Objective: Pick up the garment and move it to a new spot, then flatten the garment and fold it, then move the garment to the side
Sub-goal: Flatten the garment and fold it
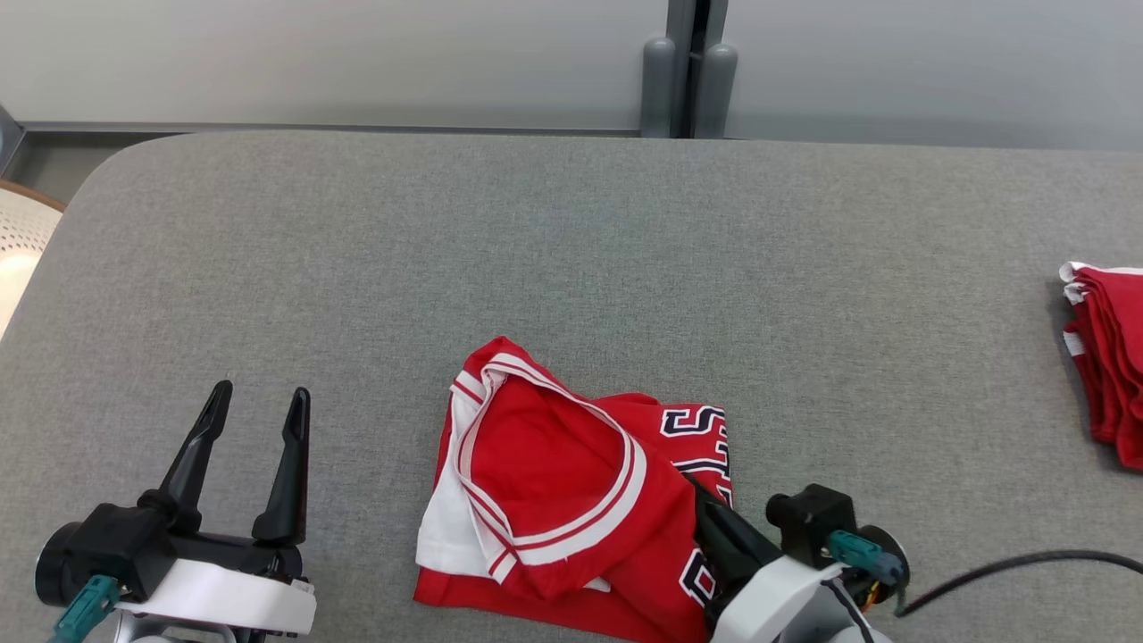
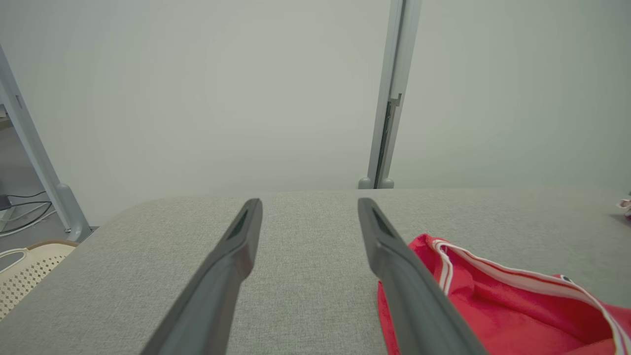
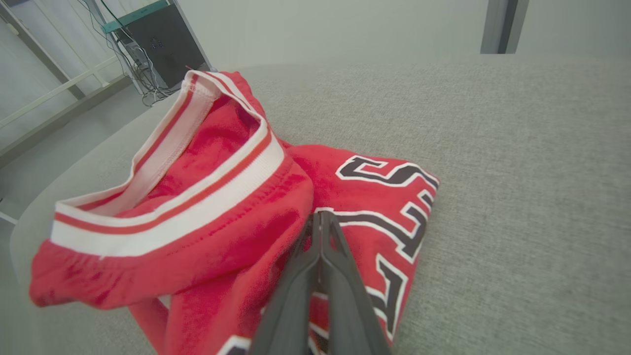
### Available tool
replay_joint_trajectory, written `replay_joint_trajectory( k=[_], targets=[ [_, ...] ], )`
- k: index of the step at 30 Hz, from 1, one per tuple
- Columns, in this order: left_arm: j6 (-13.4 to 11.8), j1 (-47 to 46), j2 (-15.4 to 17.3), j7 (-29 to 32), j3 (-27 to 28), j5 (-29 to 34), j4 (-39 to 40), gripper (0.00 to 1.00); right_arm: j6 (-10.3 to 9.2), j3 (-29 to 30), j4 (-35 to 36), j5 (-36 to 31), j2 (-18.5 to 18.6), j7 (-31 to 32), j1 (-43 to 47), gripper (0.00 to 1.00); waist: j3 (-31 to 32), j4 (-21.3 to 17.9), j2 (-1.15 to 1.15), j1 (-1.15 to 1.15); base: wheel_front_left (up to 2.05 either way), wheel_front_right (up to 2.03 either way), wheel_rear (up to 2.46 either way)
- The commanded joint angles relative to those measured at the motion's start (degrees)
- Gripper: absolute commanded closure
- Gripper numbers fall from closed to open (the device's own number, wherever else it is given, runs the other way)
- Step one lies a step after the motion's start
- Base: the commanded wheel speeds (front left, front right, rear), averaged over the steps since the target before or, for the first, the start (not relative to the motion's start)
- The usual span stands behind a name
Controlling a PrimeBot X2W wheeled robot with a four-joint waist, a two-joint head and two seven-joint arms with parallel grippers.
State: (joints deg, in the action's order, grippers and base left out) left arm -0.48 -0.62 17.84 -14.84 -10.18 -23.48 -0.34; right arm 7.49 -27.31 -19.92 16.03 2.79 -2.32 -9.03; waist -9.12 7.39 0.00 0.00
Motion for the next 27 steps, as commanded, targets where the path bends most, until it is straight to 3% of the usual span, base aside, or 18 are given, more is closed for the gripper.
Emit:
replay_joint_trajectory(
  k=[1,11,27],
  targets=[
    [0.39,-1.10,0.08,-0.26,0.38,-0.14,-0.29,0.00,-0.01,-1.05,-1.32,0.63,0.20,-0.30,-1.27,1.00,-0.54,0.35,0.00,0.00,0.00,0.00,0.00],
    [1.55,-2.16,-0.89,-0.39,1.57,0.55,-1.20,0.00,-0.01,-8.78,-5.59,3.06,0.19,-0.92,-5.07,1.00,-0.94,0.44,0.00,0.00,0.00,0.00,0.00],
    [4.41,-2.68,-3.47,-0.38,3.96,2.10,-2.36,0.00,-0.01,-18.44,-6.02,3.10,0.20,4.64,-7.11,1.00,-1.95,0.51,0.00,0.00,0.00,0.00,0.00]
  ],
)
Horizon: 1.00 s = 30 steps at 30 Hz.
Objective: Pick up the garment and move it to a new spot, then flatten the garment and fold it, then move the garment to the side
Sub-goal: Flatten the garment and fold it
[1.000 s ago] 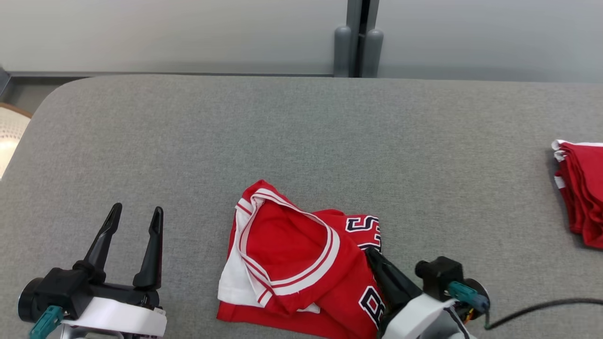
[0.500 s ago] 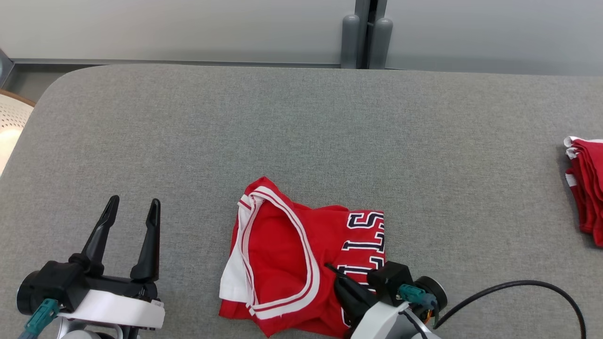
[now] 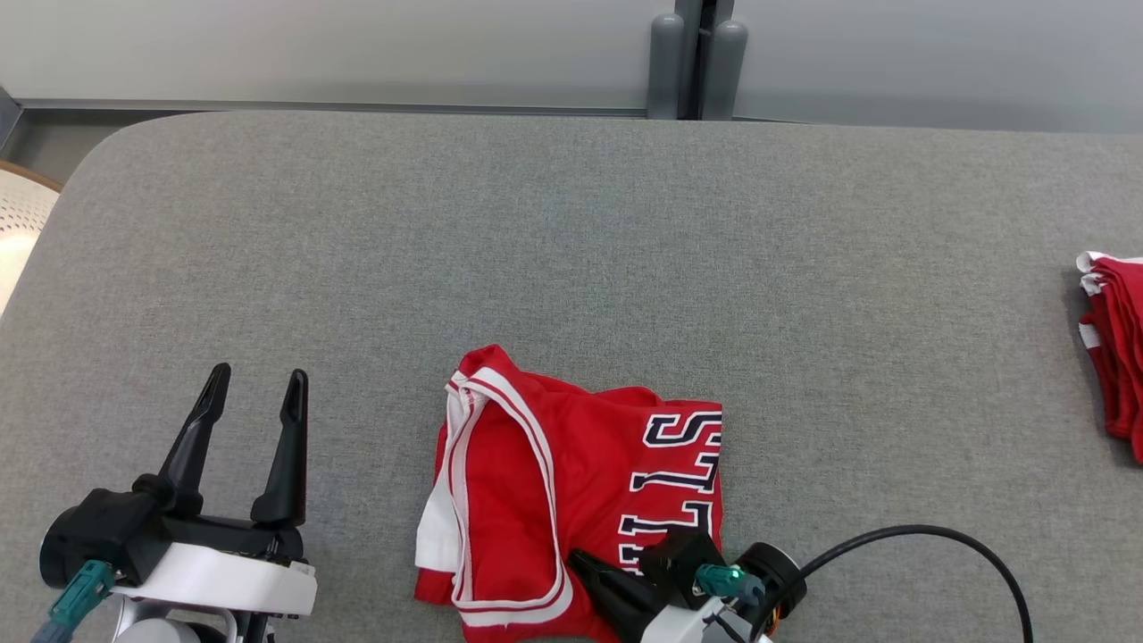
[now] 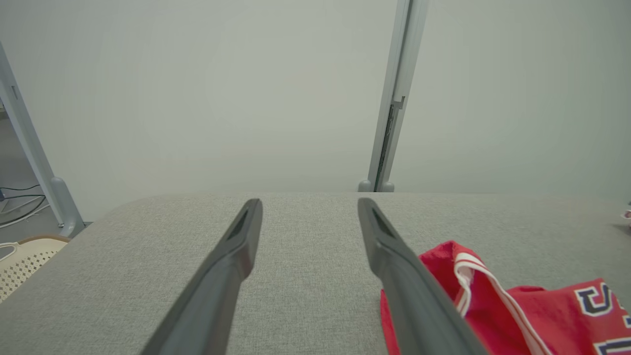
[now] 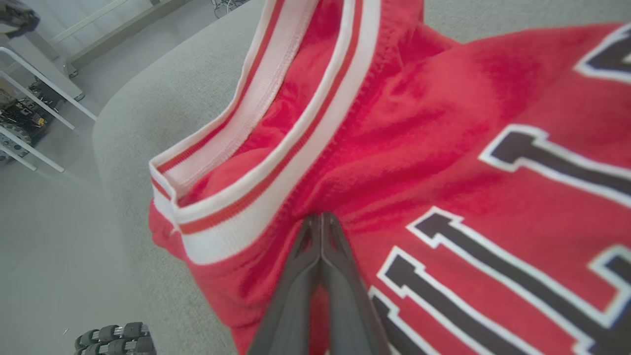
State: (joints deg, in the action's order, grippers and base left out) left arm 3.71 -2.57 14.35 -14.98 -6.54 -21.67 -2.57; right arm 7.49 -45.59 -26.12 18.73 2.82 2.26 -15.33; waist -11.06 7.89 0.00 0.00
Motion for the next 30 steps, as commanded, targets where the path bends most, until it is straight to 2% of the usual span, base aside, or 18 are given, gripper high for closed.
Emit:
replay_joint_trajectory(
  k=[1,8,11,15,16,17,18,21,22,30],
  targets=[
    [0.38,-0.78,-0.10,-0.23,0.44,0.42,-0.21,0.00,-0.01,0.00,0.19,0.35,0.18,-0.33,-0.99,1.00,-0.04,-0.01,0.00,0.00,0.00,0.00,0.00],
    [1.32,-0.87,-0.81,-0.24,1.30,1.16,-0.70,0.00,-0.01,-3.34,1.98,3.54,0.16,-2.50,-2.63,1.00,0.04,-0.37,0.00,0.00,0.00,0.00,0.00],
    [1.60,-0.81,-1.10,-0.23,1.72,1.53,-0.94,0.00,-0.01,-1.77,2.48,4.17,0.14,-4.12,-2.63,1.00,0.43,-0.54,0.00,0.00,0.00,0.00,0.00],
    [1.74,0.32,-1.46,-0.23,2.33,2.09,-1.30,0.00,-0.01,3.13,4.19,3.69,0.18,-6.02,-0.96,1.00,1.59,-1.20,0.00,0.00,0.00,0.00,0.00],
    [1.70,0.66,-1.50,-0.23,2.48,2.21,-1.38,0.00,-0.01,5.22,4.95,3.73,0.22,-6.67,-0.41,0.73,1.97,-1.38,0.00,0.00,0.00,0.00,0.00],
    [1.58,0.84,-1.58,-0.23,2.65,2.33,-1.46,0.00,-0.01,7.10,5.76,3.51,0.21,-7.08,0.24,0.38,2.32,-1.58,0.00,0.00,0.00,0.00,0.00],
    [1.41,0.99,-1.64,-0.23,2.82,2.50,-1.56,0.00,-0.01,9.48,6.65,2.50,0.16,-7.70,0.91,0.00,2.70,-1.79,0.00,0.00,0.00,0.00,0.00],
    [0.83,1.50,-1.80,-0.23,3.61,2.92,-1.30,0.00,-0.01,16.53,10.22,0.19,0.17,-9.38,3.51,0.00,3.72,-2.43,0.00,0.00,0.00,0.00,0.00],
    [0.83,1.50,-1.80,-0.23,3.61,2.92,-1.30,0.00,-0.01,16.53,10.22,0.19,0.17,-9.38,3.51,0.00,3.72,-2.43,0.00,0.00,0.00,0.00,0.00],
    [0.22,2.64,-2.46,-0.23,5.93,3.73,-0.14,0.00,-0.01,32.32,20.12,-6.01,0.15,-10.55,10.05,0.00,6.43,-3.65,0.00,0.00,0.00,0.00,0.00]
  ],
)
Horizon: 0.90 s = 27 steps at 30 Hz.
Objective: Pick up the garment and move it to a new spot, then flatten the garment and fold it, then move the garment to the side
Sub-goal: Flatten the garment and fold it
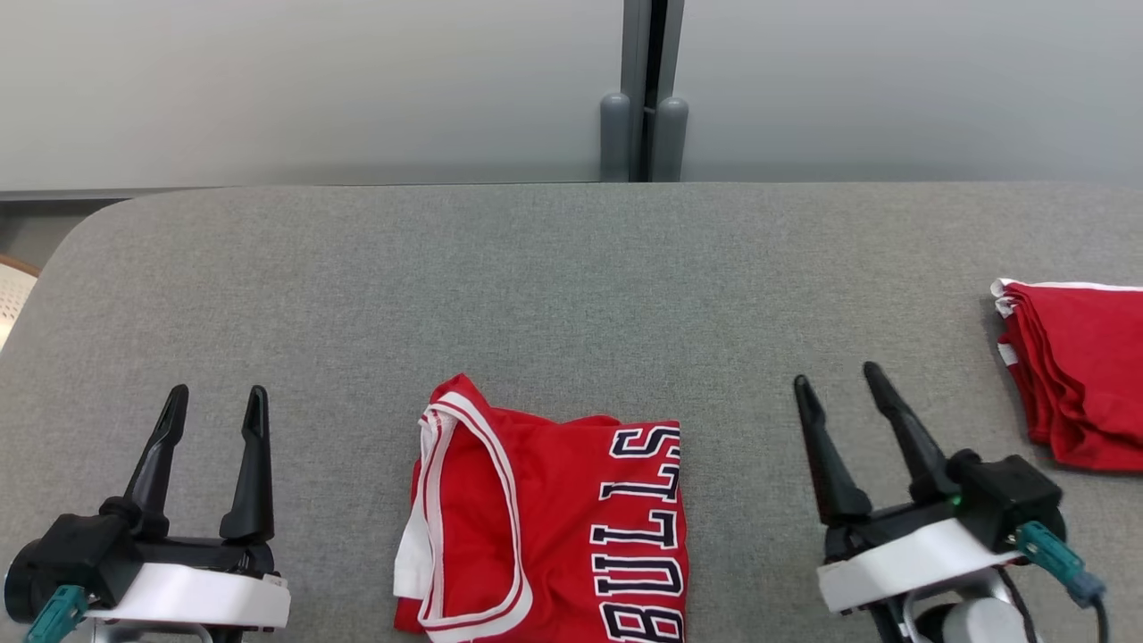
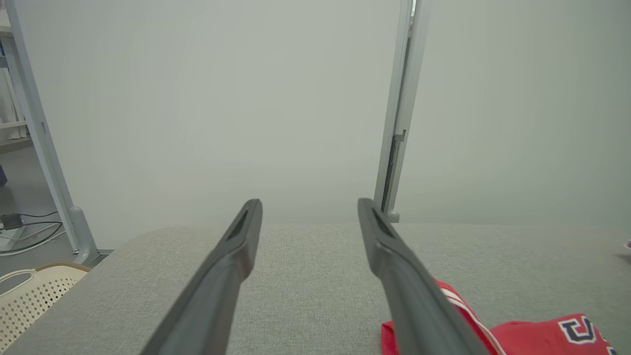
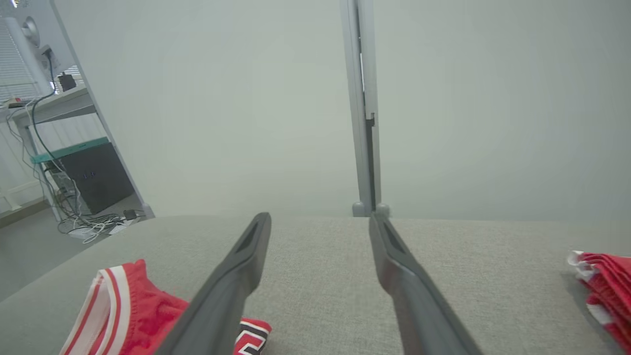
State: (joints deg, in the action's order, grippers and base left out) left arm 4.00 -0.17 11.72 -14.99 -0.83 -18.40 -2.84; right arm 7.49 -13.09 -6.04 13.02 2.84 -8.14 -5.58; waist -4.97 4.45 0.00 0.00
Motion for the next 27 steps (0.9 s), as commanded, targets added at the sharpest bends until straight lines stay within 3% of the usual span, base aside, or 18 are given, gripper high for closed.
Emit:
replay_joint_trajectory(
  k=[1,10,27],
  targets=[
    [-0.09,0.67,0.10,-0.22,0.41,0.49,0.09,0.00,-0.01,1.24,1.25,-1.01,0.12,0.08,1.05,0.00,0.68,-0.33,0.00,0.00,0.00,0.00,0.00],
    [-0.26,4.53,0.75,-0.11,-0.15,2.88,-0.81,0.00,-0.01,9.46,9.69,-3.63,0.11,4.39,9.41,0.00,4.76,-1.78,0.00,0.00,0.00,0.00,0.00],
    [-2.08,9.16,1.21,2.45,-2.22,4.00,-0.01,0.00,-0.01,12.10,14.16,-3.35,0.12,9.15,17.80,0.00,8.43,-2.46,0.00,0.00,0.00,0.00,0.00]
  ],
)
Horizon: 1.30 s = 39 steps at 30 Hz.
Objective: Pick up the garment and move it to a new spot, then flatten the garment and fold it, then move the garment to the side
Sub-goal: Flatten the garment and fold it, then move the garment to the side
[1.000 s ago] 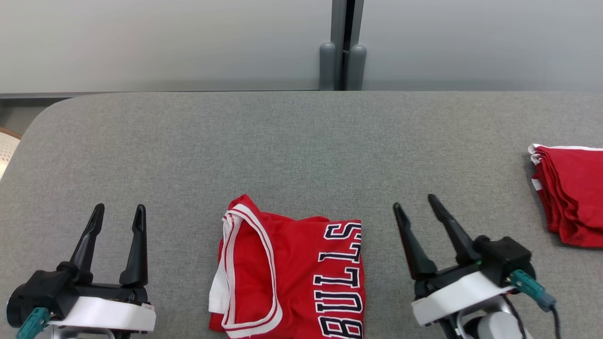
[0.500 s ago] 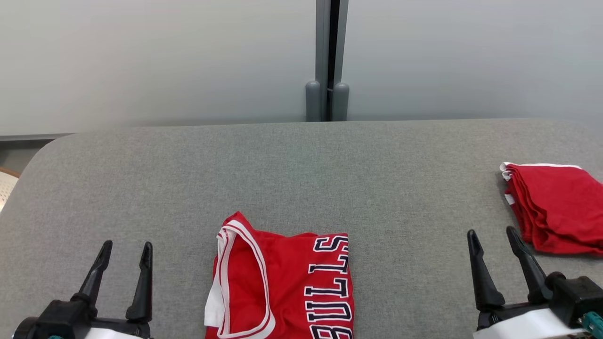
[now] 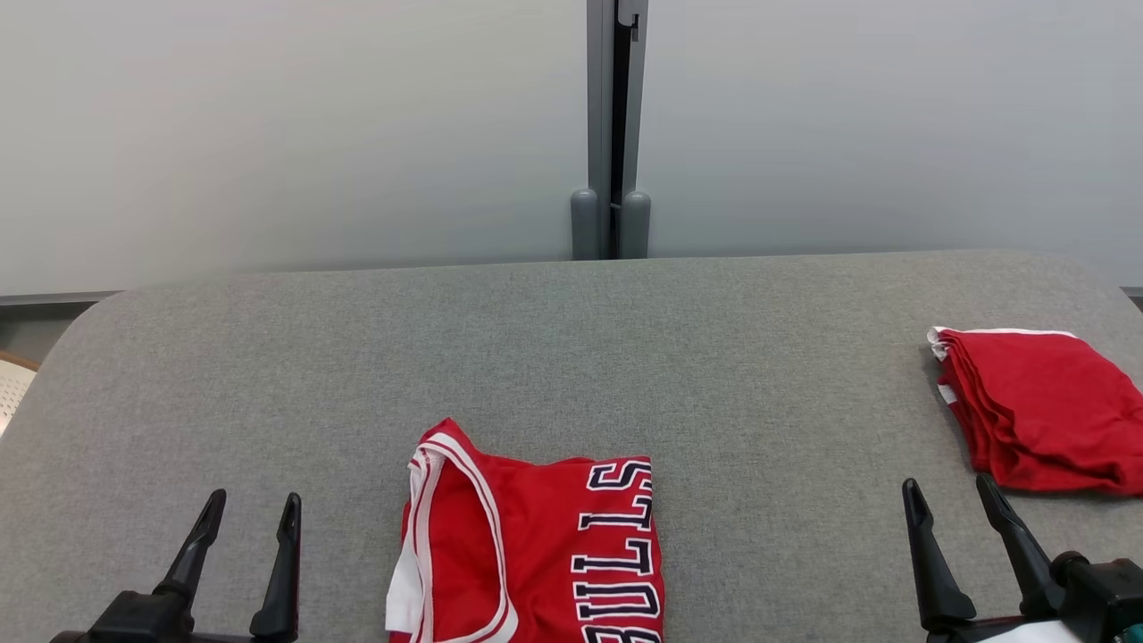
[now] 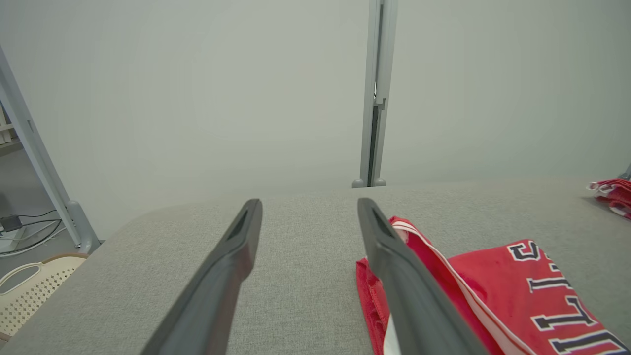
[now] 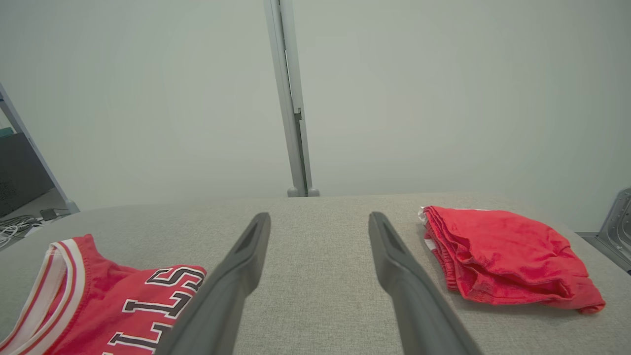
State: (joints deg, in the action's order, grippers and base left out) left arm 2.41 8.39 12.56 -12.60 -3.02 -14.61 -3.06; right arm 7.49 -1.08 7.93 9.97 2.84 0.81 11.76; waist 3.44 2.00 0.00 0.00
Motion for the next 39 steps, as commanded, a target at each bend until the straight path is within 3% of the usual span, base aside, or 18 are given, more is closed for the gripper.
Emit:
replay_joint_trajectory(
  k=[1,31,39],
  targets=[
    [-0.50,0.61,0.39,0.19,-0.10,0.21,0.29,0.00,-0.01,0.09,0.35,-0.36,0.11,0.25,0.45,0.00,0.04,-0.04,0.00,0.00,0.00,0.00,0.00],
    [-2.09,0.16,0.35,0.71,-1.66,-0.65,1.66,0.00,-0.01,0.08,0.95,-0.61,0.12,2.21,0.14,0.00,0.42,0.73,0.00,0.00,0.00,0.00,0.00],
    [-1.75,-2.42,-0.20,-0.48,-1.59,-1.57,3.27,0.00,-0.01,-5.56,-6.86,-0.26,0.14,3.06,-2.50,0.00,-2.56,3.89,0.00,0.00,0.00,0.00,0.00]
  ],
)
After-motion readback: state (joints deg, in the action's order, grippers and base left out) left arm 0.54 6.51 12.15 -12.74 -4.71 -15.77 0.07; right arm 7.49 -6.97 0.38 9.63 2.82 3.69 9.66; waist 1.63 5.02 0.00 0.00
